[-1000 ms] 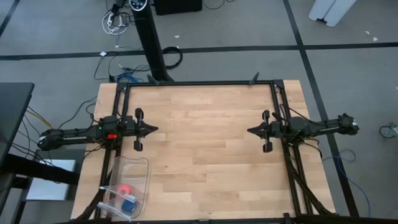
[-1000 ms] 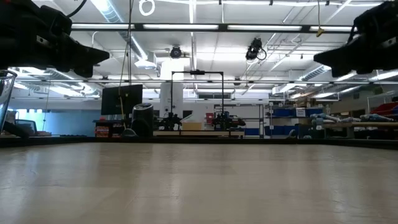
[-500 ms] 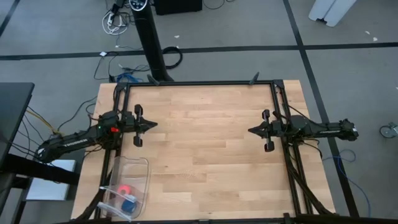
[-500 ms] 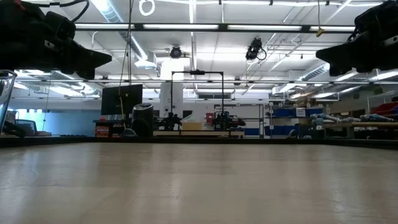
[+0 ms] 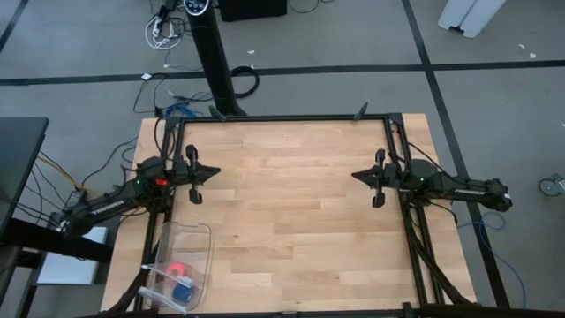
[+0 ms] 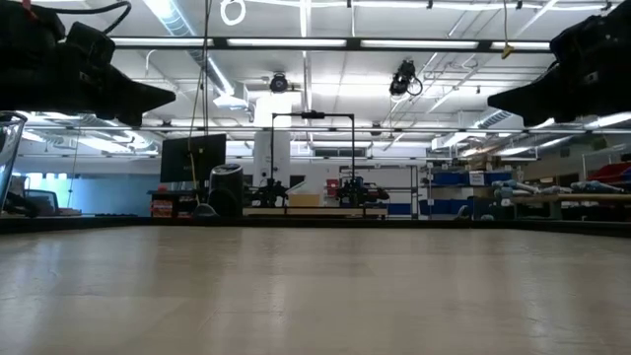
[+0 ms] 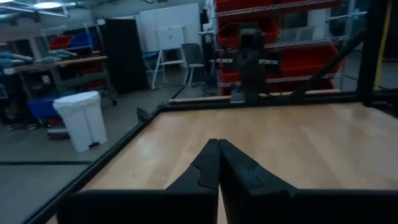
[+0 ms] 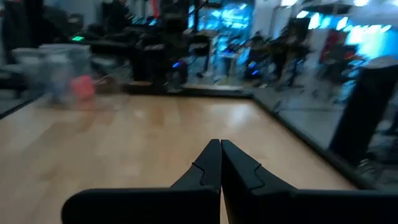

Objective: Roll bandage
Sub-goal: Return to Home Position

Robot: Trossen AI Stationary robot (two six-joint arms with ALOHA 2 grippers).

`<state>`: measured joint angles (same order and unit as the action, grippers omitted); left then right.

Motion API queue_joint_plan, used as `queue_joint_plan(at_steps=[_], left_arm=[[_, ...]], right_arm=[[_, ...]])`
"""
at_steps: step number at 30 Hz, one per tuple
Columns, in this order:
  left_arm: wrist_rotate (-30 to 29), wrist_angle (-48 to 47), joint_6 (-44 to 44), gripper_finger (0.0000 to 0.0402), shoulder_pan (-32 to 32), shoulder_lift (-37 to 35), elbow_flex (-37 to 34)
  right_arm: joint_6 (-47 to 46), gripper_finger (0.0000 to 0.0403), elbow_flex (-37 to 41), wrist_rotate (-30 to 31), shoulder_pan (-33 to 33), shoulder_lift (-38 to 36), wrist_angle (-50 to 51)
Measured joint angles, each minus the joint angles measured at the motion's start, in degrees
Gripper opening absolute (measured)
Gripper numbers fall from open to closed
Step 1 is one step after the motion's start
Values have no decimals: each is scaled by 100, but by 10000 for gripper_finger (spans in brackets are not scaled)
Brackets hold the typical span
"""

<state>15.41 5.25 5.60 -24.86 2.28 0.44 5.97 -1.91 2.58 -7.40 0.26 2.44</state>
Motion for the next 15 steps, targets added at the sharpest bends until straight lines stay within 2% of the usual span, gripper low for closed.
queue_joint_plan(at_steps=[2, 5, 13, 15], left_arm=[[-58, -188, -1, 10, -17, -236, -2], [-26, -214, -75, 10, -17, -227, -2], [-44, -234, -131, 10, -17, -227, -2], [-47, -236, -132, 10, -17, -225, -2]], right_arm=[[116, 0, 135, 152, -29, 36, -373], [183, 0, 140, 269, -118, 97, -402], [-78, 7, 142, 78, -170, 142, -381], [97, 10, 142, 79, -170, 206, -383]])
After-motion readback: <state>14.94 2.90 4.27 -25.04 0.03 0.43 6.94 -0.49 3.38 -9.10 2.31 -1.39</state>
